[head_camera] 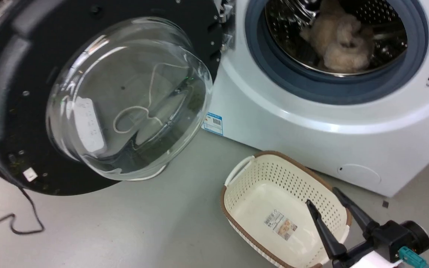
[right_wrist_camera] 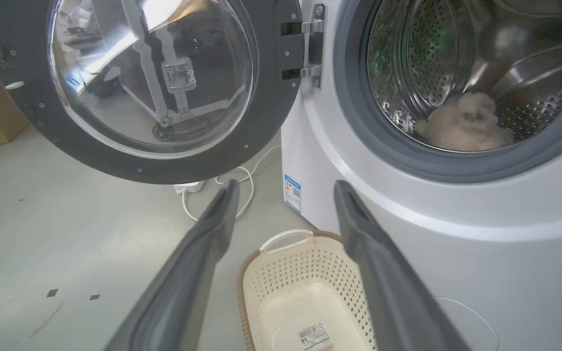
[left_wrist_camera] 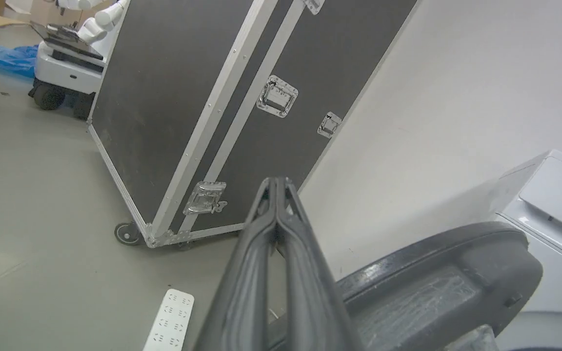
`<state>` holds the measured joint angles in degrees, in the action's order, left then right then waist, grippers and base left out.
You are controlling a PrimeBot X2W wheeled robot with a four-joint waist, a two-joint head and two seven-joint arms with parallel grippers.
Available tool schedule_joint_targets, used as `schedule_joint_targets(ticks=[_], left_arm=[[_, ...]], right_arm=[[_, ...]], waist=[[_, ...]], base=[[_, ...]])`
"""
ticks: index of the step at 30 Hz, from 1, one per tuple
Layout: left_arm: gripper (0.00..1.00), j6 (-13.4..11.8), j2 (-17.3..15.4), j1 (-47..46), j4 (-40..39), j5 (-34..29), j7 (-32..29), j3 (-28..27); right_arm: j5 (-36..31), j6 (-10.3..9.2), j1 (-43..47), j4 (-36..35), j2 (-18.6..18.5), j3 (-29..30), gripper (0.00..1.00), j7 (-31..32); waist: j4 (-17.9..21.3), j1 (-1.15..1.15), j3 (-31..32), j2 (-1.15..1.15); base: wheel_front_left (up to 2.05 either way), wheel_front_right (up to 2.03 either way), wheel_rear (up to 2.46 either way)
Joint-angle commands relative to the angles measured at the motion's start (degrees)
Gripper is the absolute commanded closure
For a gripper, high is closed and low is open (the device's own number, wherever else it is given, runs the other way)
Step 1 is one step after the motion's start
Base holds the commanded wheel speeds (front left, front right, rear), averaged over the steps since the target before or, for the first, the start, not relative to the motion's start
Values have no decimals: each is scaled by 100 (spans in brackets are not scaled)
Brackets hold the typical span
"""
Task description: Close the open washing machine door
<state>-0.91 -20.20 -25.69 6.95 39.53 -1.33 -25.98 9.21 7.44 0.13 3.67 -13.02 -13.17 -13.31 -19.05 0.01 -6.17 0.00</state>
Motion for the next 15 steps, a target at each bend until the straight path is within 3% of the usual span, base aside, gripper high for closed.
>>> schedule_joint_targets(ticks=[1, 8, 15], left_arm=[[100, -50, -122, -232, 311, 284, -224, -137], [100, -299, -362, -816, 1582, 1494, -1679, -474], [100, 184, -296, -554, 1561, 2235, -2828, -389]], right_arm=[[62, 4, -105, -15, -71, -36, 0, -79], [154, 5, -165, -6, -236, -197, 0, -163], [192, 5, -160, 45, -213, -200, 0, -169]], waist=[[58, -1, -72, 0], [139, -1, -250, 0], [267, -1, -183, 0]], base=[[0, 0, 0], [0, 0, 0], [0, 0, 0]])
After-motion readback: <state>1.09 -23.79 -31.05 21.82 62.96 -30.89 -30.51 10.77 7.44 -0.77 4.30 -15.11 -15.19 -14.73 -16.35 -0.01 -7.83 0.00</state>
